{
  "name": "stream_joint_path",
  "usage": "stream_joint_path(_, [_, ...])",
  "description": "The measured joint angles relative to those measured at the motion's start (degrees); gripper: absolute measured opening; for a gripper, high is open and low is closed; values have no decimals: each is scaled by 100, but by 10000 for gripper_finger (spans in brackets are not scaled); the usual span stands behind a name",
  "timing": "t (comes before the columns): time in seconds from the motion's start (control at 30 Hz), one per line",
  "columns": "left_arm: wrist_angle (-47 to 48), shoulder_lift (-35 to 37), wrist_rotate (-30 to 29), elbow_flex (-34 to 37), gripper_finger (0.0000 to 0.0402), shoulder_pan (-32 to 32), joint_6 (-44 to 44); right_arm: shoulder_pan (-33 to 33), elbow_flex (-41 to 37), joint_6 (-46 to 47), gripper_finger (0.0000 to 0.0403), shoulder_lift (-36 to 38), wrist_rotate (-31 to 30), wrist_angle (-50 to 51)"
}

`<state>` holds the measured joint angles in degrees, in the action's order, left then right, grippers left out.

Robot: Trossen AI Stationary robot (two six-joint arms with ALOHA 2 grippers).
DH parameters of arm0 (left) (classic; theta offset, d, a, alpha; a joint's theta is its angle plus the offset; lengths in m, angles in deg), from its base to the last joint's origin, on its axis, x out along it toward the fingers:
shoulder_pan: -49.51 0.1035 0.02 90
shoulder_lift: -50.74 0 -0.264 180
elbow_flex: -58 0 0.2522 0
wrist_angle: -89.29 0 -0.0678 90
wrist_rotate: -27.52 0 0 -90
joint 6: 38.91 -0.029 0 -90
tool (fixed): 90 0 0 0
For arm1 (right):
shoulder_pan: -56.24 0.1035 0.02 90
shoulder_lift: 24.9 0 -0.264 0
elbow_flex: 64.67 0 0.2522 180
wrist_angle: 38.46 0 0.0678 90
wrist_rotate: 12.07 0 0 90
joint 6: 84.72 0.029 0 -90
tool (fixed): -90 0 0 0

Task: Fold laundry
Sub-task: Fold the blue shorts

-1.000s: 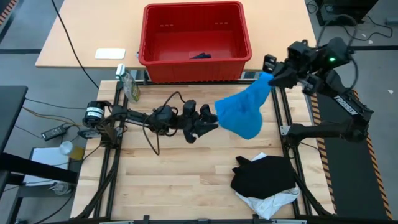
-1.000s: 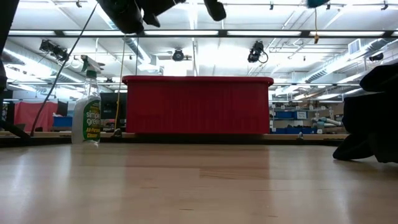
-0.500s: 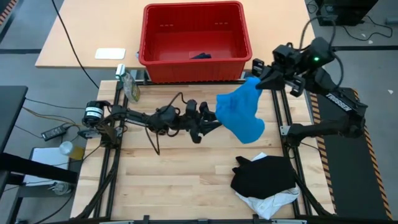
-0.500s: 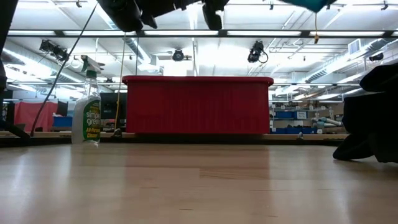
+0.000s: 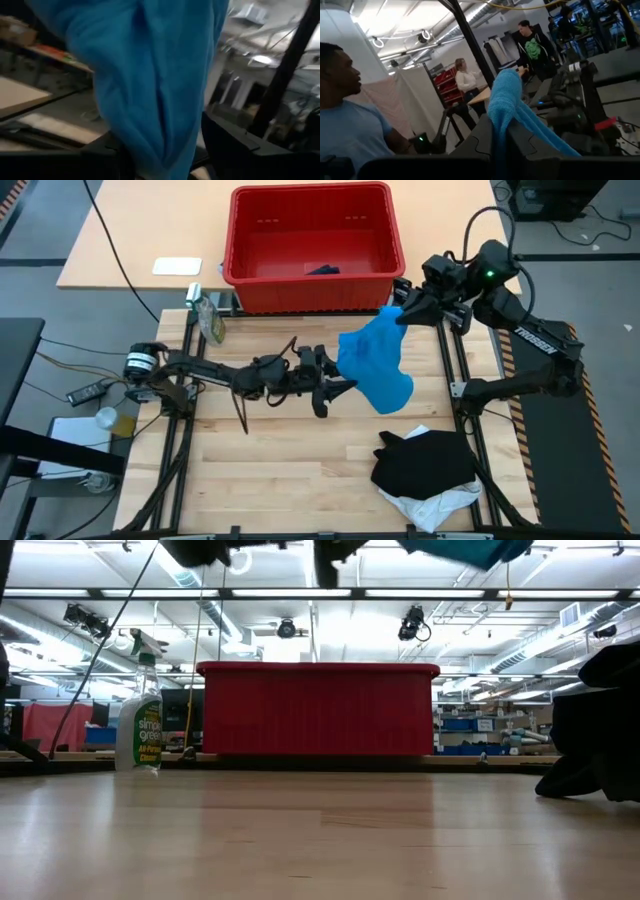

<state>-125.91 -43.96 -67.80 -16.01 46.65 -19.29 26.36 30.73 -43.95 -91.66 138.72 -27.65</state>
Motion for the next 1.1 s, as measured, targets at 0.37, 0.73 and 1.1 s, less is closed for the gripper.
stream_joint_path(0.37, [2230, 909, 41, -2, 152, 1, 298, 500, 0, -394, 26, -484, -435, 101])
stream_joint_path(0.73, [2815, 1033, 191, 5, 15, -218, 977, 871, 0, -487, 26, -1209, -669, -296])
stream_joint_path(1.1, [4489, 1983, 958, -6, 9, -234, 1082, 1368, -2, -950, 26, -1515, -566, -401])
